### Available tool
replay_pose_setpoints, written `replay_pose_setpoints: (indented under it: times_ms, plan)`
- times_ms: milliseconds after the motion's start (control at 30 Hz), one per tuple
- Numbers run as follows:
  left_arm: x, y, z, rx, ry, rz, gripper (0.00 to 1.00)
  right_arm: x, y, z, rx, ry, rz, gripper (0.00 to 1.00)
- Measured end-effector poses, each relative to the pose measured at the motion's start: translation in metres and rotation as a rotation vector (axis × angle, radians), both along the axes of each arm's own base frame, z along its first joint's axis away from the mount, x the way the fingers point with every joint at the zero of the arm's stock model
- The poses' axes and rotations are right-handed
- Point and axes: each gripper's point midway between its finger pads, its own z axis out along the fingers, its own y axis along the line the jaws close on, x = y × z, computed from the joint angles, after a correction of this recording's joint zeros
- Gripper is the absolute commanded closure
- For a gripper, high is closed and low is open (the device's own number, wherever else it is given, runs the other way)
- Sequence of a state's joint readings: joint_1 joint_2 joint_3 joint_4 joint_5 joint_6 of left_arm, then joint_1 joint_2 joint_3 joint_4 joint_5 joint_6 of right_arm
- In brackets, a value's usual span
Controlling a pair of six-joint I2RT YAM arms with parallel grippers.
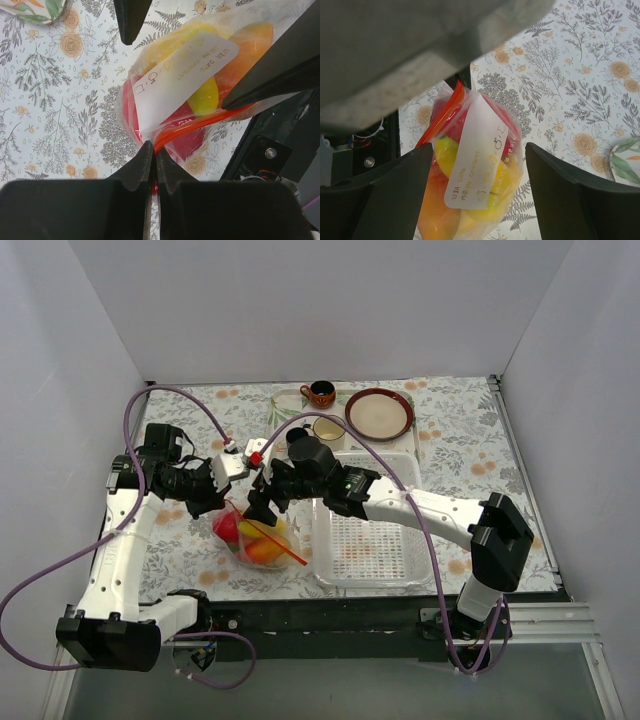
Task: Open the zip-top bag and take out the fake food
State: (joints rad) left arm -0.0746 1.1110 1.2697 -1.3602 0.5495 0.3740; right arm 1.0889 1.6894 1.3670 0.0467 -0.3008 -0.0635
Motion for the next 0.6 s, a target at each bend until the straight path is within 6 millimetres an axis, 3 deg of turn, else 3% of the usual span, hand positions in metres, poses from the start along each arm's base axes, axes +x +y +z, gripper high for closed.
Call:
replay_pose_setpoints:
  times_ms: [167, 467, 600]
  plan:
    - [0.002, 0.000, -0.003, 0.008, 0.008, -0.007, 1.00, -0.001, -0.004, 0.001, -0.009, 0.010, -0.013, 0.15]
    - [0.005, -0.001, -0.008, 0.009, 0.034, -0.012, 1.00, -0.020, -0.011, 0.042, 0.077, 0.017, 0.026, 0.15]
    - [0.006, -0.001, -0.007, 0.011, 0.032, -0.011, 1.00, -0.026, -0.013, 0.039, 0.082, 0.033, 0.033, 0.16]
